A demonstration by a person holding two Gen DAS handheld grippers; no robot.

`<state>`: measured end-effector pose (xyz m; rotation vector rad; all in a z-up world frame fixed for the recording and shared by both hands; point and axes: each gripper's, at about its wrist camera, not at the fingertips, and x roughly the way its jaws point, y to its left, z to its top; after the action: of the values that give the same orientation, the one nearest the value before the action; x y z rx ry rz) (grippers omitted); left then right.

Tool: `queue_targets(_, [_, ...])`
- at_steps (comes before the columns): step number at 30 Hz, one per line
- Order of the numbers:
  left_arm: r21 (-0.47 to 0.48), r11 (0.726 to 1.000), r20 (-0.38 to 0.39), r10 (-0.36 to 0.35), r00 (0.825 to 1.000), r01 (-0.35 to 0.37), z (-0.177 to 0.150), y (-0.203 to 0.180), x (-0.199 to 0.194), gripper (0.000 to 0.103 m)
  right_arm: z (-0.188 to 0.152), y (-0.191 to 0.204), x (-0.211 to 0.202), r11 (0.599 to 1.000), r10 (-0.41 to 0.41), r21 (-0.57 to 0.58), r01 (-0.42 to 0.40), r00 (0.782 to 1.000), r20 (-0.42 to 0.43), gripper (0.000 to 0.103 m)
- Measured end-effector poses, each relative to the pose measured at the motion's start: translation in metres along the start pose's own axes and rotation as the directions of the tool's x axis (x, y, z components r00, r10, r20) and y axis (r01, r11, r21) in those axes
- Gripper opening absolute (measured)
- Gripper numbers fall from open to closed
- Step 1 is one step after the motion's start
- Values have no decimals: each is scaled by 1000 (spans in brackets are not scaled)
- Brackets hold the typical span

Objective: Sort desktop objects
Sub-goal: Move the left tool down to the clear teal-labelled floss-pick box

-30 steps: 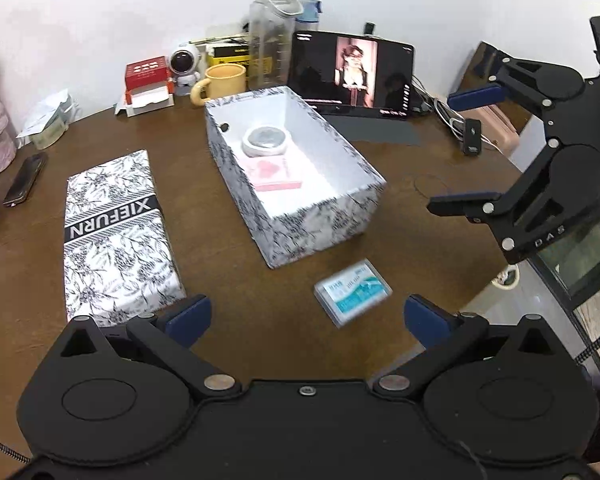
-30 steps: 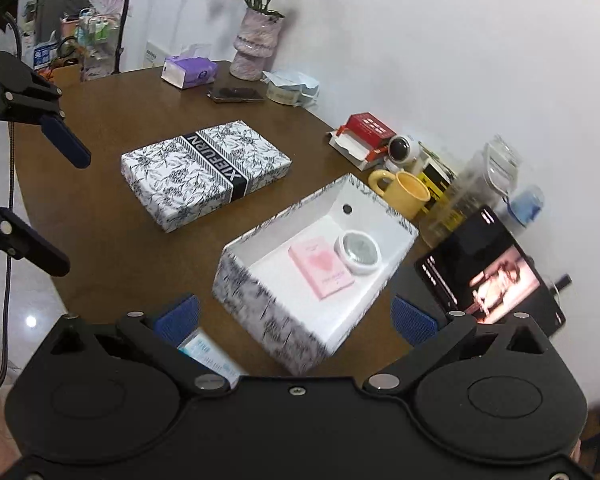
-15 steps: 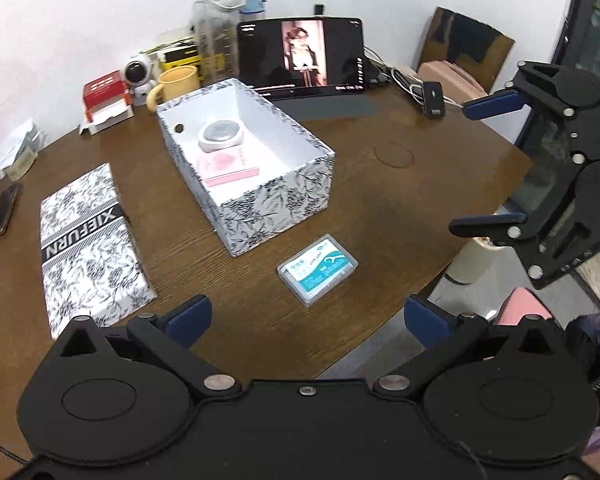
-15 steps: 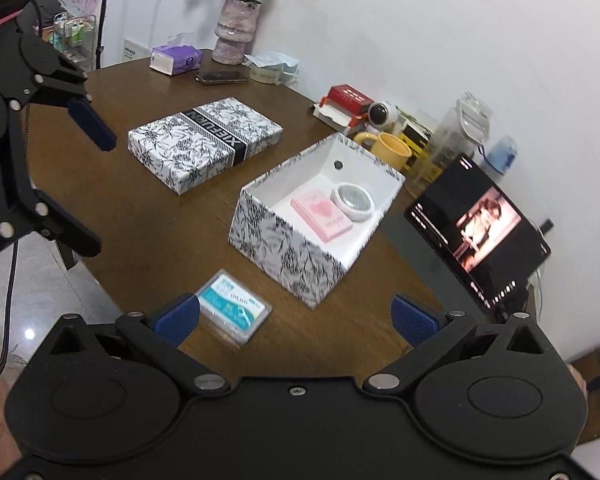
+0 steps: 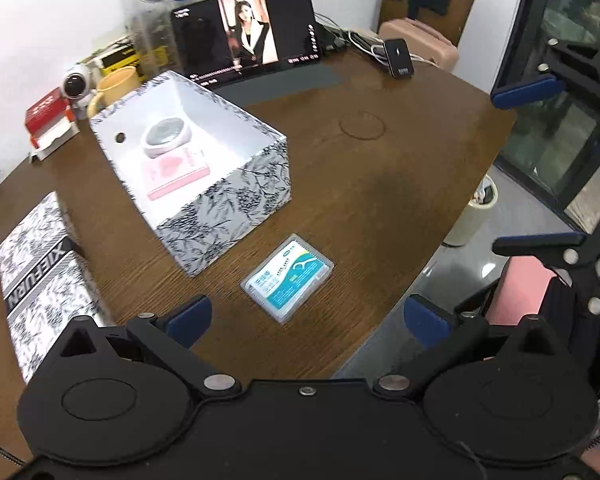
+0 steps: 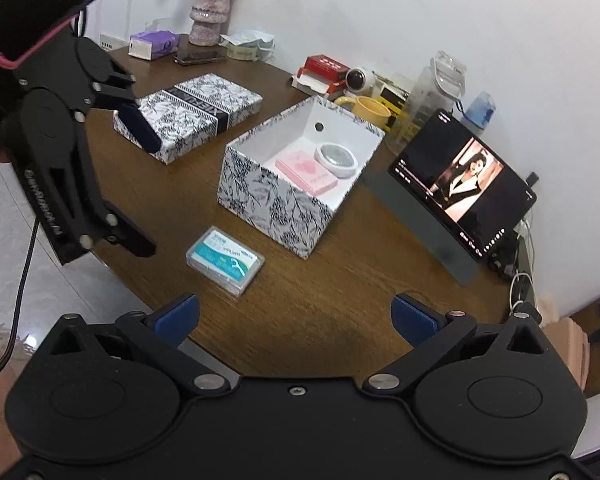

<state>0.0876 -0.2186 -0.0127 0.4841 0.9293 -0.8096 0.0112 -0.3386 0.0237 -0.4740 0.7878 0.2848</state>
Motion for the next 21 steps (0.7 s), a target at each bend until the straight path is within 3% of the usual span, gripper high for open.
queue_targets(21, [148, 989, -81, -1, 997, 13, 25, -2, 93, 103, -16, -16, 43, 997, 45, 65, -41, 997, -55, 103])
